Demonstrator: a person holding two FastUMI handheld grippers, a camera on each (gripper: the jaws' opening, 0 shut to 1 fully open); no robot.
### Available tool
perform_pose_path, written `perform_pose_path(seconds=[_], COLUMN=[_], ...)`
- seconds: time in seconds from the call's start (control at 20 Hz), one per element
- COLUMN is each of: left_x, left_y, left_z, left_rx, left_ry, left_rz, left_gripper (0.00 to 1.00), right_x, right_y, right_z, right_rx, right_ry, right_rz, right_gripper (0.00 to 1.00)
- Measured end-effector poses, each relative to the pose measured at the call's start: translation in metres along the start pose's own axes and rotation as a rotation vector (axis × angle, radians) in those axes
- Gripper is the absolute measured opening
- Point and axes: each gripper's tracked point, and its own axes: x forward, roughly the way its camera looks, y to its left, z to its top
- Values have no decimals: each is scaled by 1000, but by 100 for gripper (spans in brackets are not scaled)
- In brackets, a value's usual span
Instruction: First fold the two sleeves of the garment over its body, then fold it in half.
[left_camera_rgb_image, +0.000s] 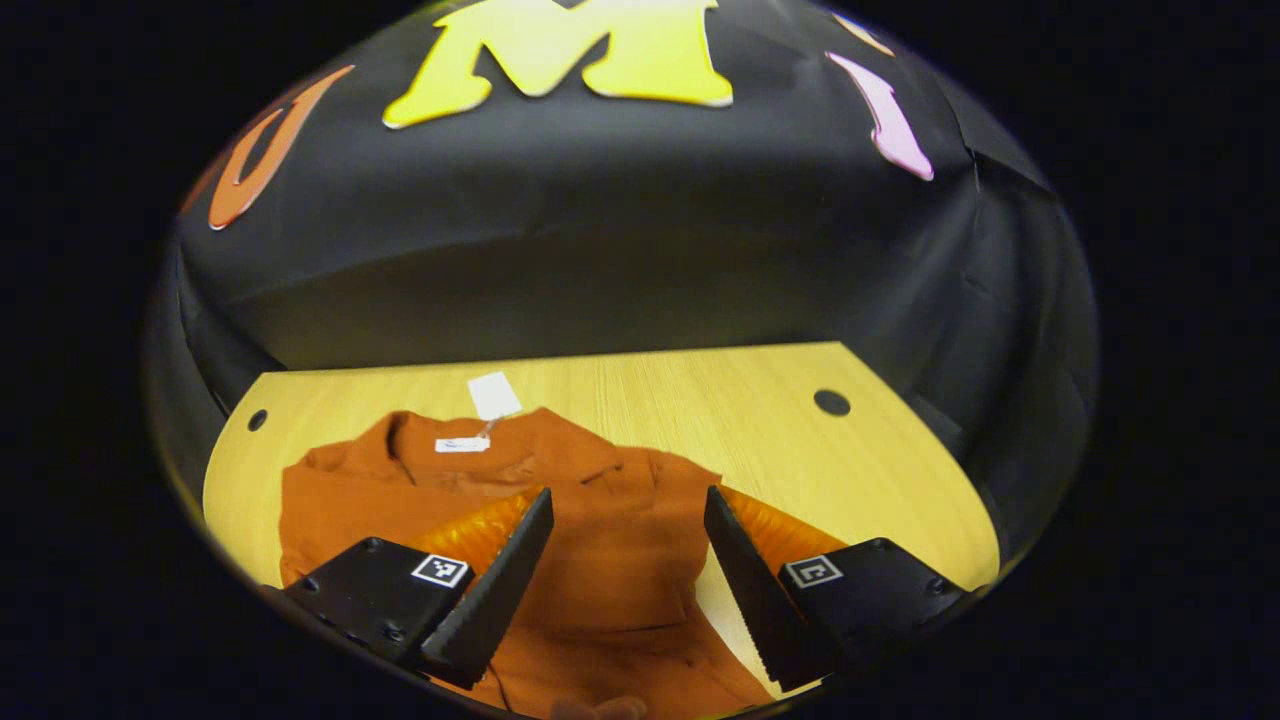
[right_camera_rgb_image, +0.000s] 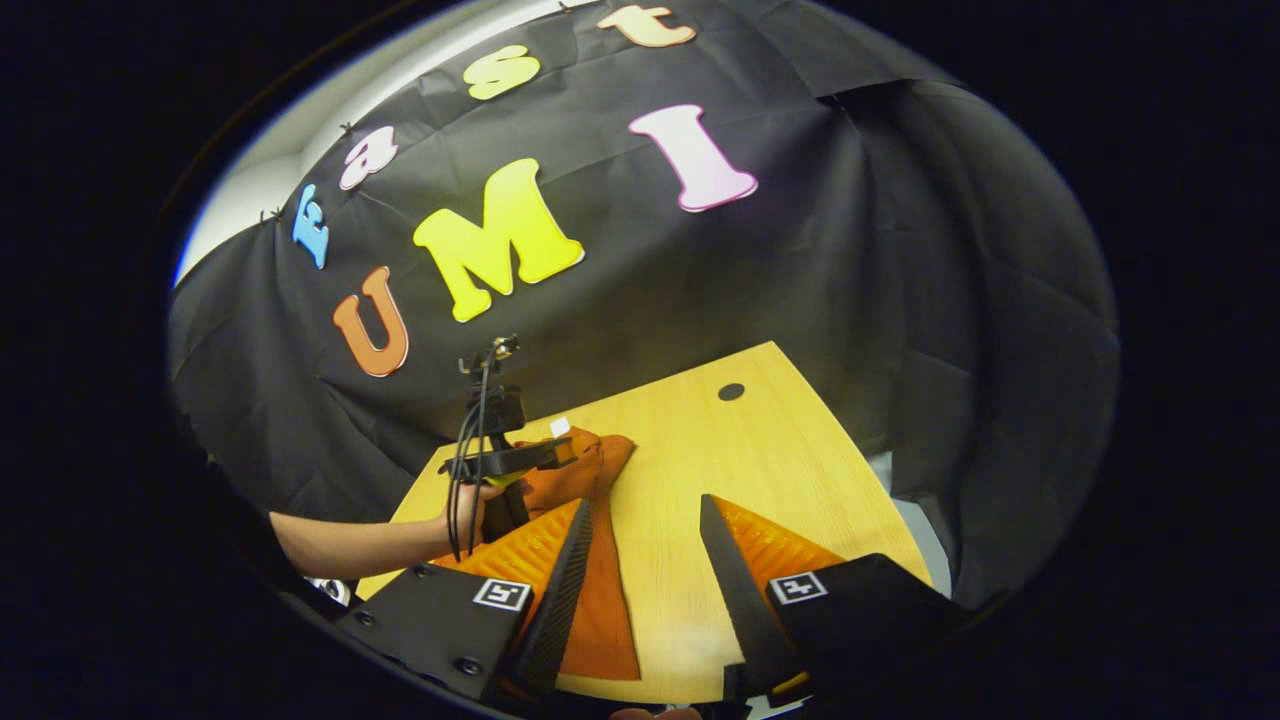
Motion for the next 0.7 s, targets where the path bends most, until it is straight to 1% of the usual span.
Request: perform_pose_path(seconds=[0.05,0.1,0.15,0.2,0.25,0.3,0.45,0.55,0.6,0.65,0.7], left_x=[-24,-51,-78,-103,-128,-153,-226,-265,-281,-296,-307], left_y=[7,16,29,43,56,71,107,125,132,141,147], left_z=[11,22,33,39,45,50,66,72,71,69,65], left_rx=[-9,-16,-18,-27,-36,-34,-19,8,23,30,33], left_ry=[-33,-67,-106,-142,-176,-214,-335,-400,-421,-436,-454], left_rz=[-1,-1,6,9,4,15,56,72,76,87,89], left_gripper=[98,98,98,98,98,98,98,98,97,100,100], right_x=[7,11,18,25,29,32,42,42,39,37,35], right_y=[10,23,35,44,57,73,117,140,151,162,171], right_z=[2,5,8,10,13,14,4,-4,-10,-18,-24], right_rx=[-23,-40,-67,-98,-123,-134,-174,-200,-206,-210,-215], right_ry=[-13,-31,-53,-80,-110,-137,-174,-185,-186,-183,-181], right_rz=[8,18,17,9,10,18,27,27,30,30,30], right_gripper=[72,65,72,72,75,86,87,88,88,88,88])
